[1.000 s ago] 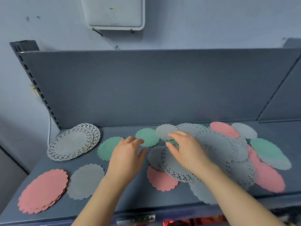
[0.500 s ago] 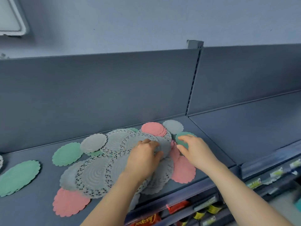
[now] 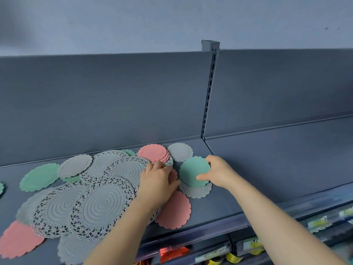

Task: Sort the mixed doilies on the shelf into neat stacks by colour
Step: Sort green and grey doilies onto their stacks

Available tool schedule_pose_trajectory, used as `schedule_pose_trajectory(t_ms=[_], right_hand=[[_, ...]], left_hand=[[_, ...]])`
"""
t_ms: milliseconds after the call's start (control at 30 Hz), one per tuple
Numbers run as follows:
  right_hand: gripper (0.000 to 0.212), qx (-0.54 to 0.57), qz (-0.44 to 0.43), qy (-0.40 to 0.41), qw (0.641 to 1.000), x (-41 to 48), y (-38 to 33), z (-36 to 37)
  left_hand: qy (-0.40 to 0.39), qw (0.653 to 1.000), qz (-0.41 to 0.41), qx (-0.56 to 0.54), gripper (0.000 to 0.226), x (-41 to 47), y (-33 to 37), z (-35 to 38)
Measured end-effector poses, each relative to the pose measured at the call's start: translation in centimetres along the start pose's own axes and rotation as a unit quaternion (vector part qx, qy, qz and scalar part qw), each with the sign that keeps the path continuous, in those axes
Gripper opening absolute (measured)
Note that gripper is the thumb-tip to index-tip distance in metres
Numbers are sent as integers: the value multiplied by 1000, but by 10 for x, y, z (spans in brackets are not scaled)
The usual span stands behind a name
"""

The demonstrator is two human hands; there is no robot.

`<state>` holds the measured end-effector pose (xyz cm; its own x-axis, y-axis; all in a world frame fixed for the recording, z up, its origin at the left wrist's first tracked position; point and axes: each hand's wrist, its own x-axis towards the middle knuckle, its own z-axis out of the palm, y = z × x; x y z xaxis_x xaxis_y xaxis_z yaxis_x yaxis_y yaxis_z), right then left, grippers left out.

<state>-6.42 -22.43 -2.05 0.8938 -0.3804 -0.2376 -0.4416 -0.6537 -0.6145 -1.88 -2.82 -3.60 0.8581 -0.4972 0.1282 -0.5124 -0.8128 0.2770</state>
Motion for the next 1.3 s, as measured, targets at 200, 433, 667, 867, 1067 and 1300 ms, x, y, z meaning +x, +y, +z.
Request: schedule_pose_trajectory(t_ms=[200, 433, 667, 867, 1067, 1300], right_hand=[[22, 71, -14, 62, 995, 1, 18, -17], [14, 136, -36, 98, 985, -5, 22, -28], [20, 243, -86, 103, 961, -15, -11, -43], [16, 237, -166, 56, 956, -21, -79, -7], [15, 197, -237, -37, 951, -38, -166, 67], [16, 180, -280, -115, 936, -71, -267, 165]], left_hand=[[-68, 996, -12, 52, 67, 13, 26, 7], [-103, 993, -61, -9, 70, 25, 39, 5], [89, 936, -98, -325, 22, 12, 26, -18], [217, 914, -135, -316, 13, -30, -30, -65], [290, 875, -240, -305, 16, -106, -122, -100], [328, 837, -334, -283, 18, -185, -234, -140]])
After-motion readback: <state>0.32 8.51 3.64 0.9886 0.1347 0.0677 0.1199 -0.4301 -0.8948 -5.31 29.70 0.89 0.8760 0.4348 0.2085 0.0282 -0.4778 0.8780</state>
